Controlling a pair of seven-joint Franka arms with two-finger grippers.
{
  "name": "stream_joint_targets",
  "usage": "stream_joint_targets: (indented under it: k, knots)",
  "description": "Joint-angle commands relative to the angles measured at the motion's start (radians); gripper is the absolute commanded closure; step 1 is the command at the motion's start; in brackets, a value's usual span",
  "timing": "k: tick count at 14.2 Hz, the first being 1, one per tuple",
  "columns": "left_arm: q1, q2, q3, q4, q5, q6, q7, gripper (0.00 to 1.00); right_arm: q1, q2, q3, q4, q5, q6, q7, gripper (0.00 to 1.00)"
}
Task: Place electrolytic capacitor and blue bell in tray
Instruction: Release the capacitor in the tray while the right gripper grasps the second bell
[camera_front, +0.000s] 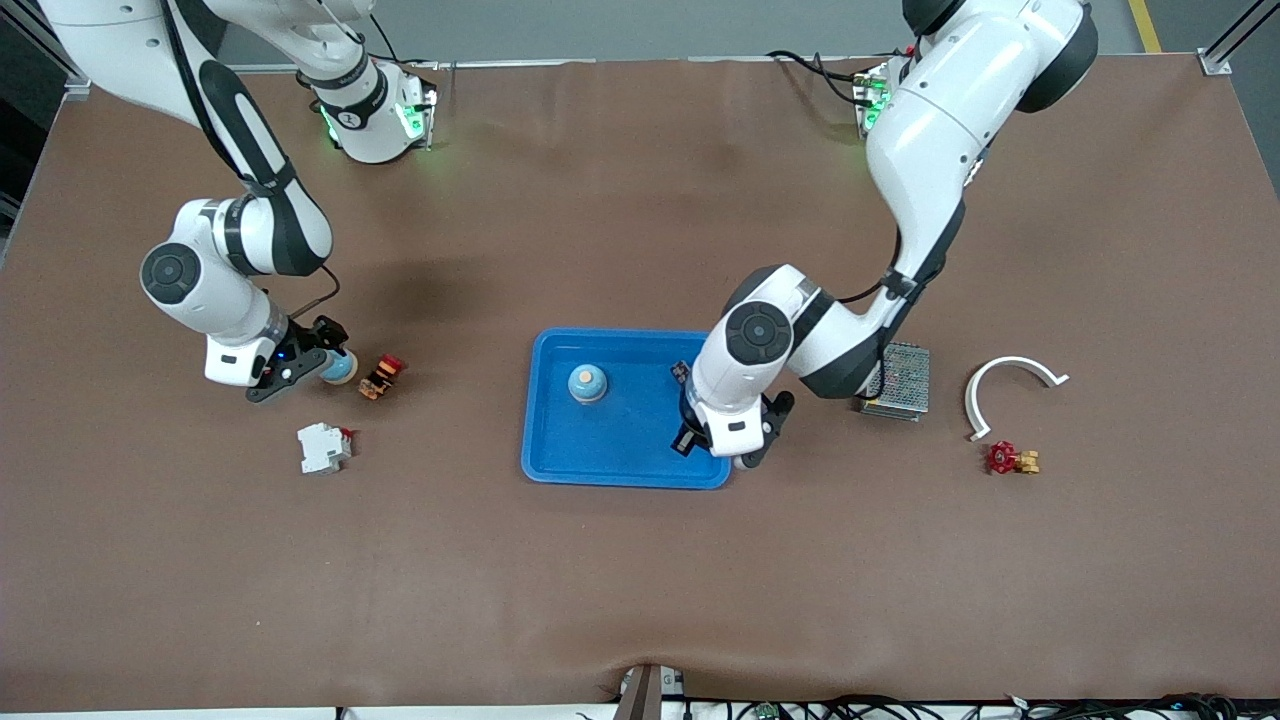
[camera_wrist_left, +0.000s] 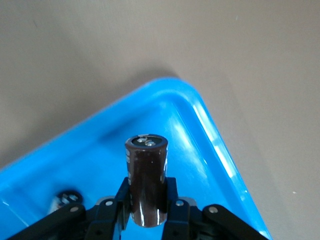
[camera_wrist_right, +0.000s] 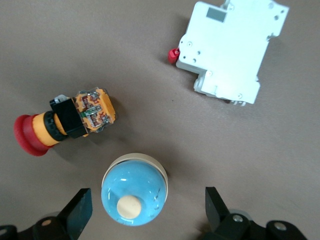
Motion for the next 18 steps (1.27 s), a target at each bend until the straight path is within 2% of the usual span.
stream_joint_targets:
  k: [1,4,5,6,7,12,18]
  knots:
    - [-0.032,0.049,0.012,0.032,-0.011,0.041,-0.041,1.00,-0.005,0.023,0.008,-0.008,-0.011,0.041,-0.006,0.00]
    - [-0.027,0.064,0.012,0.024,-0.011,0.038,-0.038,0.99,0.006,0.040,0.008,-0.006,-0.011,0.046,-0.006,0.00]
    - [-0.026,0.063,0.012,0.024,-0.008,0.034,-0.029,0.77,0.009,0.043,0.010,-0.006,-0.011,0.046,-0.006,0.00]
    - [-0.023,0.061,0.012,0.024,-0.006,0.030,-0.025,0.48,0.009,0.047,0.008,-0.006,-0.011,0.048,-0.006,0.00]
    - [-0.021,0.059,0.012,0.024,0.000,0.027,-0.025,0.00,0.009,0.050,0.010,-0.006,-0.011,0.048,-0.006,0.00]
    - [-0.011,-0.006,0.012,0.032,0.006,-0.099,-0.006,0.00,0.003,0.061,0.008,-0.008,-0.011,0.048,-0.010,0.00]
    - [0.083,-0.193,0.012,0.027,0.010,-0.277,0.305,0.00,0.000,0.078,0.008,-0.006,-0.011,0.051,-0.011,0.00]
